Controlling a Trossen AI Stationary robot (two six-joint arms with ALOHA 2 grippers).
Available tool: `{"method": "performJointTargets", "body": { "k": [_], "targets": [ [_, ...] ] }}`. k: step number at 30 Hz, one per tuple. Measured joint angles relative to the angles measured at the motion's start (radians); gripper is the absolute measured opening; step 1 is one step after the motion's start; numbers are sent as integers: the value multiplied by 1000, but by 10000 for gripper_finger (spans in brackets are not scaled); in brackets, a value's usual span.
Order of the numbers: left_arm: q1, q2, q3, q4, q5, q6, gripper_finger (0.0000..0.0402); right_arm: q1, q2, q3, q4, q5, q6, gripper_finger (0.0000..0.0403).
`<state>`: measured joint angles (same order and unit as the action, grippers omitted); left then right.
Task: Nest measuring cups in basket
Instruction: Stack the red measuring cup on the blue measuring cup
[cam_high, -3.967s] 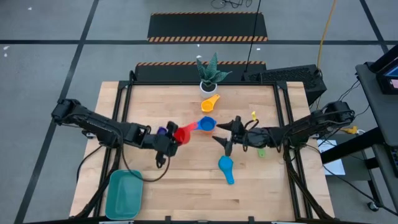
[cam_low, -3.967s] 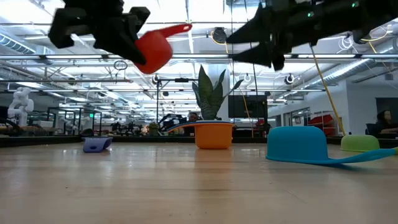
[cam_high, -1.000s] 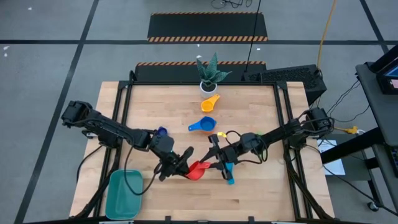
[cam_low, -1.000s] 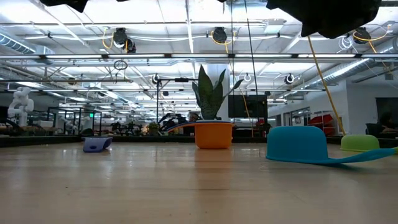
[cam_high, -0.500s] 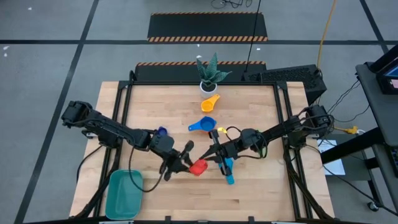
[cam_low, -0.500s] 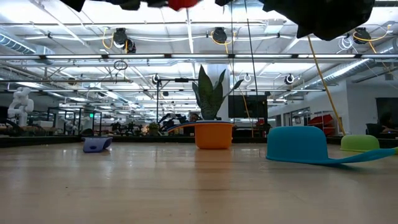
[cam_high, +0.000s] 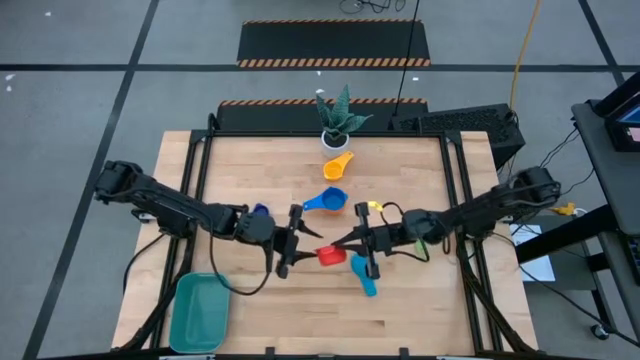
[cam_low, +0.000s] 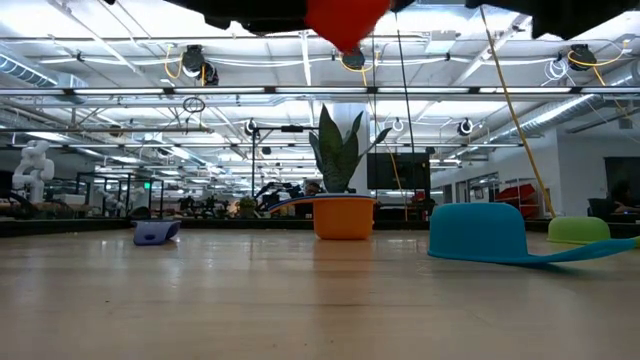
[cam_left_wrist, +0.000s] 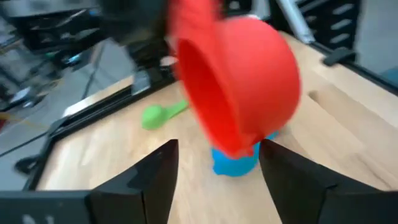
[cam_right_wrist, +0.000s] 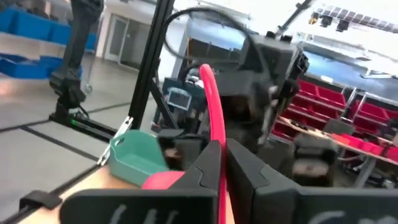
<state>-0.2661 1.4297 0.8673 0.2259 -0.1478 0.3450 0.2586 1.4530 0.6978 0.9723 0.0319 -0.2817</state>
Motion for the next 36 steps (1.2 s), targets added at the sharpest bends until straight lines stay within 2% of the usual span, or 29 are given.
{"method": "performJointTargets", "body": {
  "k": [5,12,18,23,31,36],
  "targets": [
    [4,-4,0,19,-26,-11,235,6,-3,-28,-24,24,0,0],
    [20,-6,1,-26,-30,-63,219,5,2,-28,-75,105,-12,0],
    [38,-13,2,-82,-69,-106,219,4,2,-28,-118,200,-16,0],
    [39,-13,2,-66,-73,-120,221,4,2,-28,-219,278,33,0],
    [65,-9,2,-26,-73,-172,227,3,6,-27,-244,290,58,0],
    [65,-9,2,-24,-59,-179,223,2,6,-27,-249,340,61,0]
  ]
}}
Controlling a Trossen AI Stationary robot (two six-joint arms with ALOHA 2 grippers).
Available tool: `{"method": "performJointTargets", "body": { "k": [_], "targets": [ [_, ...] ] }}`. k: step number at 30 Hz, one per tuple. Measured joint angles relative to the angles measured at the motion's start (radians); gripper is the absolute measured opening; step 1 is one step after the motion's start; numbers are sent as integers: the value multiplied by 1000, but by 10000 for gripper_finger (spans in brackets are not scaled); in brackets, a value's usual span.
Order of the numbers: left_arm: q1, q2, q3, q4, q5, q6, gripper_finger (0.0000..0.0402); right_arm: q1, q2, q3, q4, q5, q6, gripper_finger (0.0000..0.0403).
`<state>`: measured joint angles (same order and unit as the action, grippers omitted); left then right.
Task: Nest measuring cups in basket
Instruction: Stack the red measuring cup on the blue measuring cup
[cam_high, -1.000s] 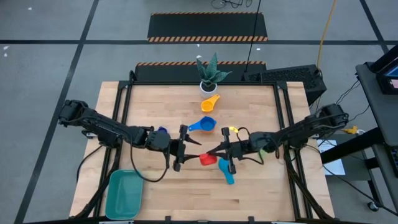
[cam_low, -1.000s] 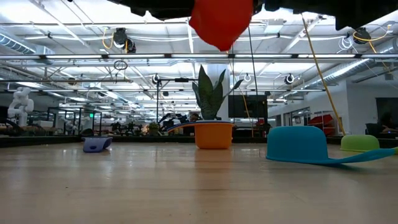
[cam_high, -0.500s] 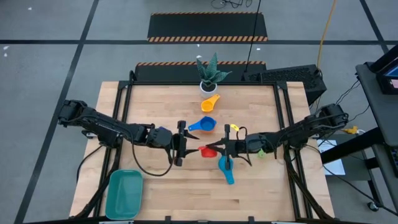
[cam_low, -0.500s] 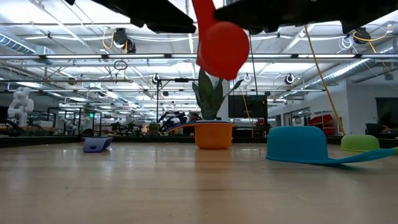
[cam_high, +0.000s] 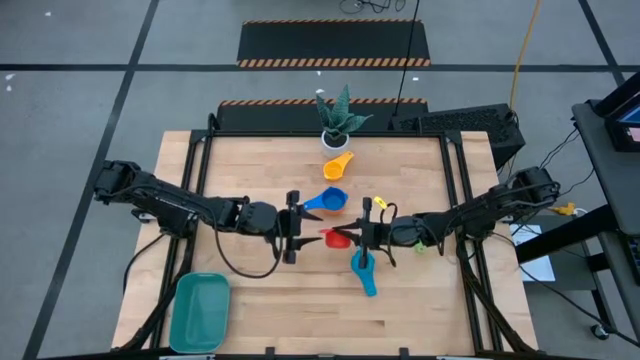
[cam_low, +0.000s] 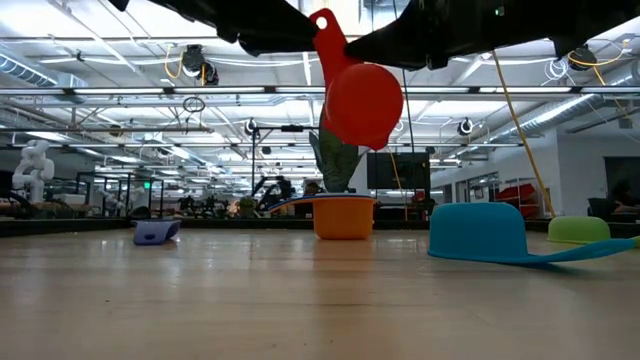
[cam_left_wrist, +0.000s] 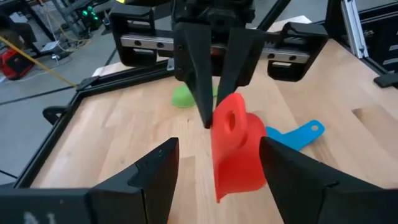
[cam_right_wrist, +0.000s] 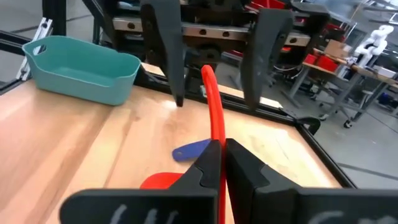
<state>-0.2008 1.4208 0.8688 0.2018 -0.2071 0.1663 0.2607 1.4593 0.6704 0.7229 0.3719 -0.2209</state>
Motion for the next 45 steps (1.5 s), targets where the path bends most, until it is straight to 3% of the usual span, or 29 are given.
{"method": "performJointTargets", "body": {
  "k": [14,24,27,36,45],
  "targets": [
    [12,0,0,42,4,37,86,-25,0,1,-17,-2,44,0],
    [46,16,0,40,-4,37,16,-25,0,0,-16,8,49,0],
    [46,17,-1,45,-9,50,10,-25,2,0,-5,6,49,3],
    [23,19,-2,16,-5,135,7,-20,-48,2,-6,-31,69,89],
    [15,18,-2,-4,-4,198,6,-14,-198,3,-342,-43,186,159]
  ]
}}
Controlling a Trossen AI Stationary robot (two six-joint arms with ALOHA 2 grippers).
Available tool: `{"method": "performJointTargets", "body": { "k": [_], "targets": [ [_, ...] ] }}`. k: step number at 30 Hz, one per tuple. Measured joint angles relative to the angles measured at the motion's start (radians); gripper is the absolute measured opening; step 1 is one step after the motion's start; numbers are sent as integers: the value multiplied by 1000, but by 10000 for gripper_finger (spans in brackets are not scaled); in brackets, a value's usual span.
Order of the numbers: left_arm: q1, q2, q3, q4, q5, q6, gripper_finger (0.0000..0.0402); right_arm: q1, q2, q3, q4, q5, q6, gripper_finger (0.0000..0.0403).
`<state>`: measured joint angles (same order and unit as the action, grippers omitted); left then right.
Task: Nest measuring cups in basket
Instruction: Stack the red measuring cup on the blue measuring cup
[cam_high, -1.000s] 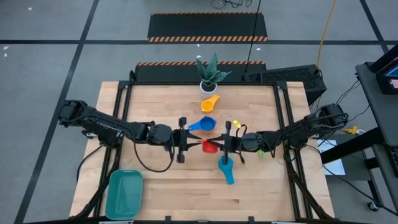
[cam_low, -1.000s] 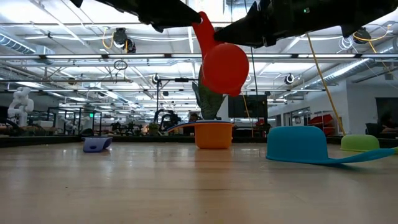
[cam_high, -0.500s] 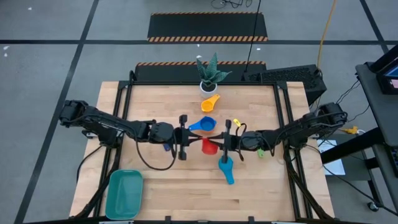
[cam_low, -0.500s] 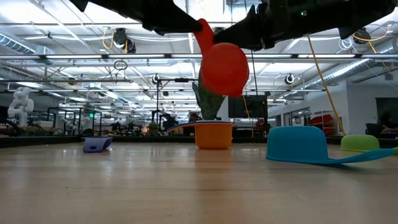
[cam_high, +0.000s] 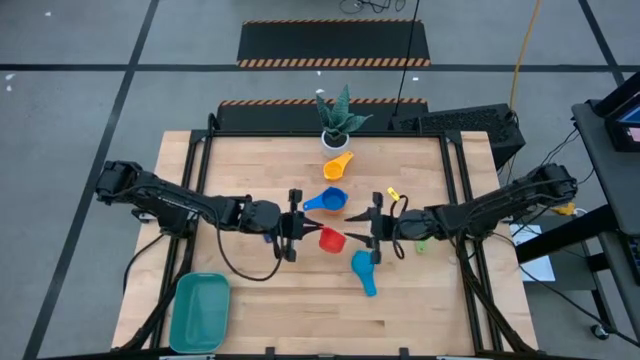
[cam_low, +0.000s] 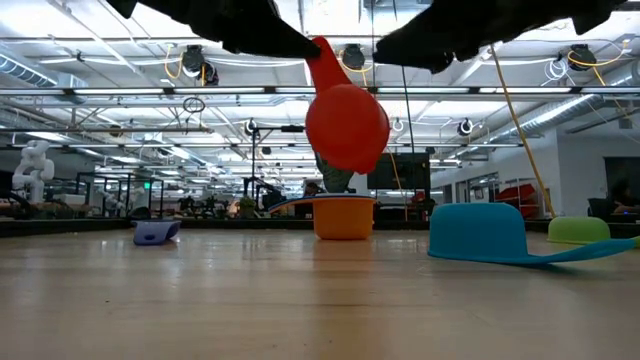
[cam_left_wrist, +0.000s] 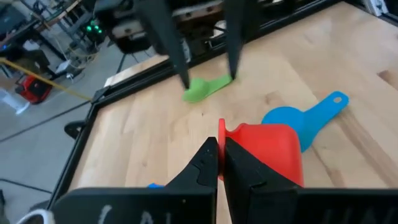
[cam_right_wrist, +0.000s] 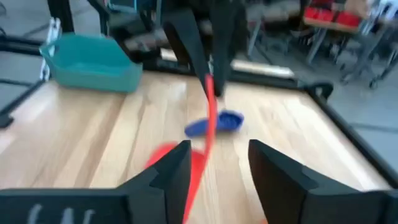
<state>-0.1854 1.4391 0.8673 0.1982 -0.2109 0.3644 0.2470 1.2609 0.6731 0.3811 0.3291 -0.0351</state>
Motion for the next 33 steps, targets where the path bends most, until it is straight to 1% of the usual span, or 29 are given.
{"method": "performJointTargets", "body": {
  "k": [2,4,6,9,13,16,18,24,27,29,31,33],
  "targets": [
    [-10,0,0,2,15,32,6,0,-20,0,-59,-33,24,168],
    [-26,0,0,2,52,82,6,3,-30,-1,-94,-90,47,176],
    [-47,0,0,5,80,133,6,3,-30,-2,-102,-154,64,183],
    [-78,0,0,28,84,196,6,4,-24,-22,-89,-255,92,192],
    [-99,-1,0,63,83,252,6,3,9,-66,-9,-330,114,200],
    [-100,-1,0,79,82,270,6,4,47,-90,117,-395,106,201],
    [-98,-1,0,90,82,270,6,4,72,-96,162,-435,103,199],
    [-96,-1,0,111,80,308,6,4,143,-96,193,-439,94,195],
    [-96,-2,0,131,98,322,6,4,179,-96,229,-440,63,195],
    [-96,-2,0,147,116,335,6,3,200,-96,269,-463,38,193],
    [-96,-2,0,154,124,351,6,1,215,-96,299,-492,13,181],
    [-96,-2,0,150,129,356,6,1,221,-96,309,-515,-16,155]
  ]
}}
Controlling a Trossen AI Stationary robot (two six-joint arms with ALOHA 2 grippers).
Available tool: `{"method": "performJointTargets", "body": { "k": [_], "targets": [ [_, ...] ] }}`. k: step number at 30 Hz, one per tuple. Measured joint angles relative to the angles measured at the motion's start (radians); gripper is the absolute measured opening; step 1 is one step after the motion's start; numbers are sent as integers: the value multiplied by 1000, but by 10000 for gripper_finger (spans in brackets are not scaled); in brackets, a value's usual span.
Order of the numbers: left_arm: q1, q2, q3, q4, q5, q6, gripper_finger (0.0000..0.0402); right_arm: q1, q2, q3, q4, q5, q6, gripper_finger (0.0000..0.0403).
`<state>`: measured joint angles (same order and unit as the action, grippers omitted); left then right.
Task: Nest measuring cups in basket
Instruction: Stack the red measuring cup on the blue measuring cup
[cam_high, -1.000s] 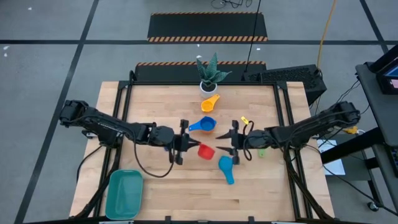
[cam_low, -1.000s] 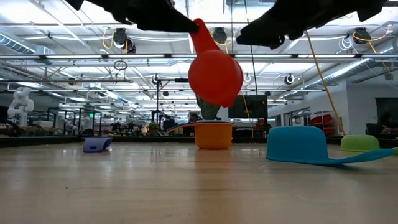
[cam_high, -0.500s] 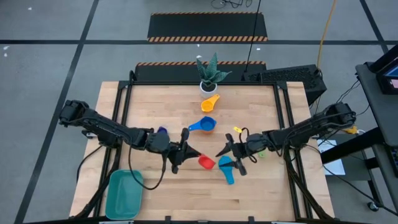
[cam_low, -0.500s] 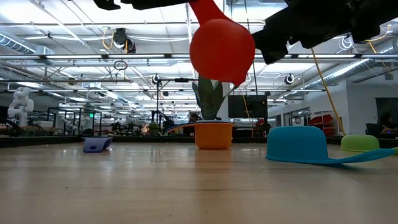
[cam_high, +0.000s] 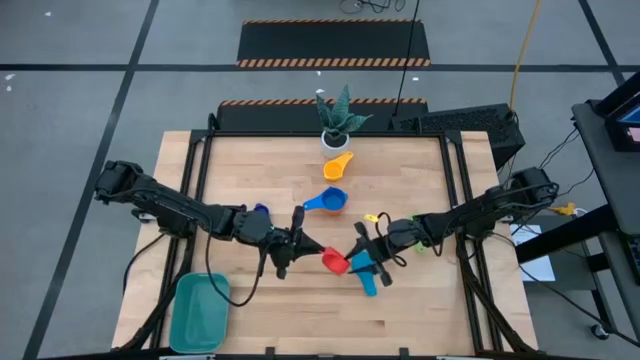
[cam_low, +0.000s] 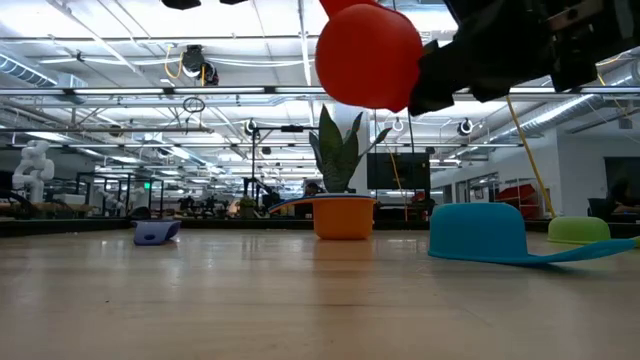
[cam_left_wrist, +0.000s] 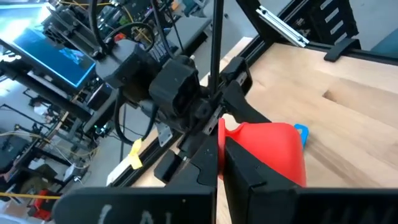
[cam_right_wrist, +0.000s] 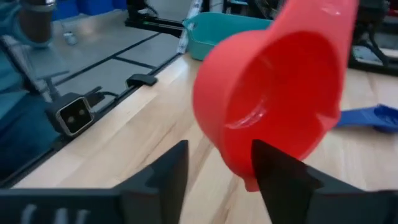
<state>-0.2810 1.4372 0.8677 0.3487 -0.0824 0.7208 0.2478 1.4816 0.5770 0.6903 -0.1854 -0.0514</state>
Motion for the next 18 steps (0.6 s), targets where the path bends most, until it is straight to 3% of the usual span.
{"method": "performJointTargets", "body": {
  "k": [7,18],
  "targets": [
    [-10,0,0,-11,-12,11,29,-8,0,0,5,-35,-52,16],
    [-39,0,0,-79,-88,-153,67,-35,-29,0,-89,-50,-40,4]
  ]
}}
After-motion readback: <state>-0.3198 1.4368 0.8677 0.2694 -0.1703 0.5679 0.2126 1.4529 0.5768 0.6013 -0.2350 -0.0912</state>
